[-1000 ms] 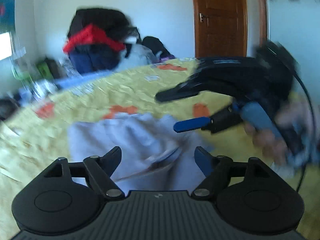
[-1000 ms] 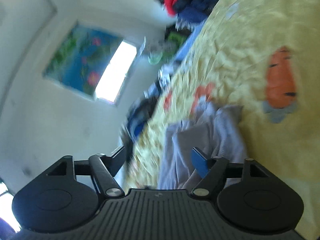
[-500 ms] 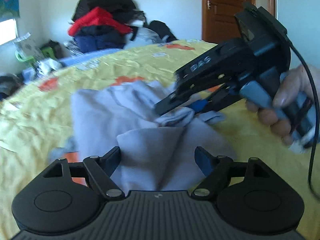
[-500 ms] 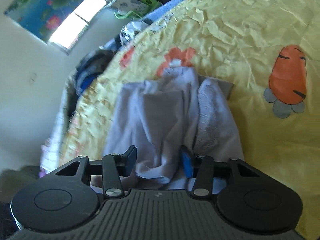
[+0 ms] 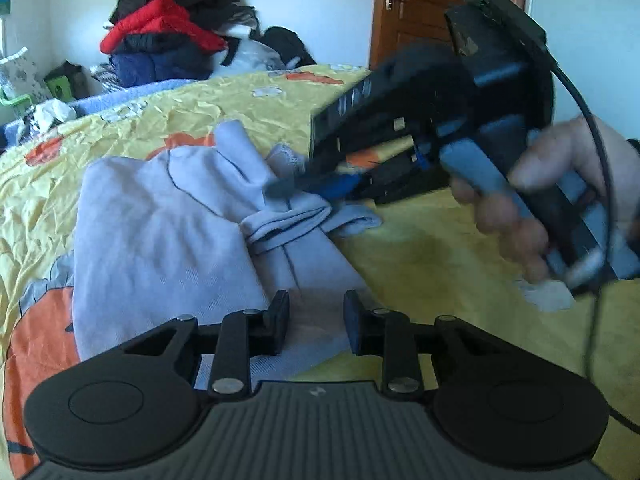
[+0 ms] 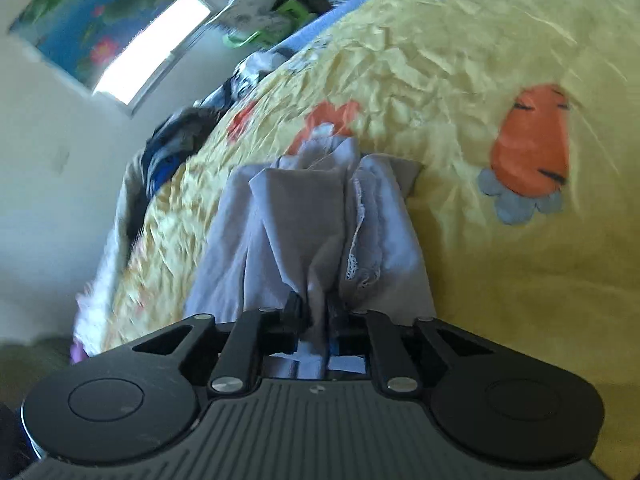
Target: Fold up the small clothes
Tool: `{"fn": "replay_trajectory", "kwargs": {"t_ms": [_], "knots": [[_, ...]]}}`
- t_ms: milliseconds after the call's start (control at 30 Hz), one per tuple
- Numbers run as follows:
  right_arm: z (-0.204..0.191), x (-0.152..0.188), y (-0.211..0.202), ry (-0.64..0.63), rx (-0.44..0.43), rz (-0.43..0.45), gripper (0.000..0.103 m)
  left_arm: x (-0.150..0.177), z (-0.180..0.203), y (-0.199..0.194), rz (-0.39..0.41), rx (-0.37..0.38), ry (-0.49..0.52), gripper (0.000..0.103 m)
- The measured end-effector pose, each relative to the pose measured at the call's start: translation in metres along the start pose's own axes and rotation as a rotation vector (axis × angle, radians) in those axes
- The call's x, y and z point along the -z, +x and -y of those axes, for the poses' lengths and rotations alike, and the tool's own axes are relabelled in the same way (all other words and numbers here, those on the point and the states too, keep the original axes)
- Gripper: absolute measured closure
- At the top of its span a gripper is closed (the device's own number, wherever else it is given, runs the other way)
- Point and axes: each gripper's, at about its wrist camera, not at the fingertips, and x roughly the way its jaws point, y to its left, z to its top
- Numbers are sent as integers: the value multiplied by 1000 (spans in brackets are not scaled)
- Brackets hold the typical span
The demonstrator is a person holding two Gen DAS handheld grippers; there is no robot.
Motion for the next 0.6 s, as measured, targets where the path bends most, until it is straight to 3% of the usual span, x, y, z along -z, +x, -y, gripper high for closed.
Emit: {"fn": "replay_trajectory", "kwargs": {"t_ms": [67,133,167,200,267,300,400,467,500,600], "knots": [[-6,-7,-13,12,-26,95,68,-5,-4,-17,14,12,-26,69],[-26,-14,-19,-53,-60,149,67,-13,-13,-35,54,23,-53,49],[-40,-17,-17,-99,-77,155,63,-17,-17,-43,88,-1,-62,30],[-52,-20,-12,-134,-105,141,52,-23,-19,-46,116,-41,-63,17],[-68,-27,14,-149,-182,51,27,-30,-28,-38,127,-156,-62,17],[-71,-30,29,-141,-193,1,26,-30,-33,-28,97,-181,-74,17],[-67,-34,64,-145,-75,-53,33,-25,-45,9,-34,-228,-114,17],[-53,-36,70,-143,5,-35,36,-15,-42,19,-61,-237,-110,15],[-40,-37,69,-116,29,-23,48,-13,-38,18,-44,-240,-91,12],[-3,-35,56,10,-28,0,75,-11,-35,17,-42,-237,-94,10]]}}
